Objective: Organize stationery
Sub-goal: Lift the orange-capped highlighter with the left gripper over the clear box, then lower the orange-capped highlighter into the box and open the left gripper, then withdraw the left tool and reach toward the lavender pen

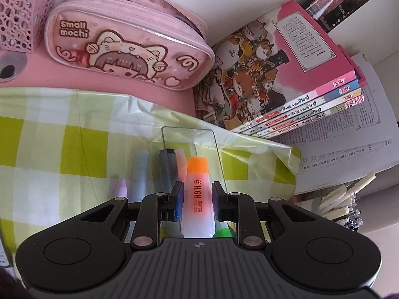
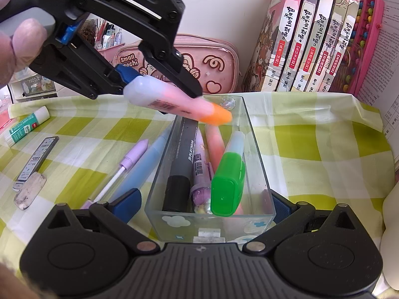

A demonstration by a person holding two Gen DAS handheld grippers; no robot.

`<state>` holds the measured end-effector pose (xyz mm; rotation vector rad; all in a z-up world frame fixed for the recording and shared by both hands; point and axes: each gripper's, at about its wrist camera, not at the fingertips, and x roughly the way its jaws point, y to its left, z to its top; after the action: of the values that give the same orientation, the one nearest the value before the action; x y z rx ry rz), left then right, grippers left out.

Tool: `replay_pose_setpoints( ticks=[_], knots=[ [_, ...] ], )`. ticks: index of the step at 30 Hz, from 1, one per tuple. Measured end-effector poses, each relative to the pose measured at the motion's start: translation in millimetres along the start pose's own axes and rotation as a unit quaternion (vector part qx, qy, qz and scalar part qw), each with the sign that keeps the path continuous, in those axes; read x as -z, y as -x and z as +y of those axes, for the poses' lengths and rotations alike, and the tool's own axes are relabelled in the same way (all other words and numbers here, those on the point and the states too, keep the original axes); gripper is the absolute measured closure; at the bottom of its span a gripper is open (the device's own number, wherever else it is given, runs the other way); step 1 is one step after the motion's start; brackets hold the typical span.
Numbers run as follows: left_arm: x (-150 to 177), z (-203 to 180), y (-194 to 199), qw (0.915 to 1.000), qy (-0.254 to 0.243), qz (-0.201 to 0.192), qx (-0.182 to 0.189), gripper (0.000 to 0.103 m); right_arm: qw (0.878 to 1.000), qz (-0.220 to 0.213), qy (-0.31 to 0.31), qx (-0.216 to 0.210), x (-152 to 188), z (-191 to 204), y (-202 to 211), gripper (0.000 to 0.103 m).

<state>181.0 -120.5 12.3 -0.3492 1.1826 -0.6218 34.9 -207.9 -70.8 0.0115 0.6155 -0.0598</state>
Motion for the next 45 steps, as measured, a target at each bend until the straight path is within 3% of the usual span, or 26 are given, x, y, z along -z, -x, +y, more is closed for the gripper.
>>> replay_pose_setpoints(
  ticks=[4,11,25,31,34,38,45],
  knots=[
    [3,-4,-3,0.9994,-0.012,0.014,0.031,0.079,1.0,0.0,0.0,0.0,0,0,0,0.002],
    [5,-4,5,0.9993,-0.035,0.005,0.016,0.077,1.0,0.0,0.0,0.0,0,0,0,0.002],
    [14,31,28,0.9884,-0.106,-0.026,-0.106,0.044,1.0,0.0,0.001,0.0,0,1,1,0.002],
    [25,35,13,0.9812,-0.138,0.0,-0.134,0.046,1.0,0.0,0.001,0.0,0,1,1,0.002],
    [33,36,4,0.9784,-0.154,0.019,-0.137,0.056,1.0,0.0,0.001,0.001,0,0,1,0.002],
    [42,32,3,0.971,-0.188,0.017,-0.147,0.056,1.0,0.0,0.001,0.001,0,0,1,0.002],
    [50,30,3,0.9541,-0.232,0.01,-0.188,0.069,1.0,0.0,0.001,0.0,0,0,1,0.002]
  ],
)
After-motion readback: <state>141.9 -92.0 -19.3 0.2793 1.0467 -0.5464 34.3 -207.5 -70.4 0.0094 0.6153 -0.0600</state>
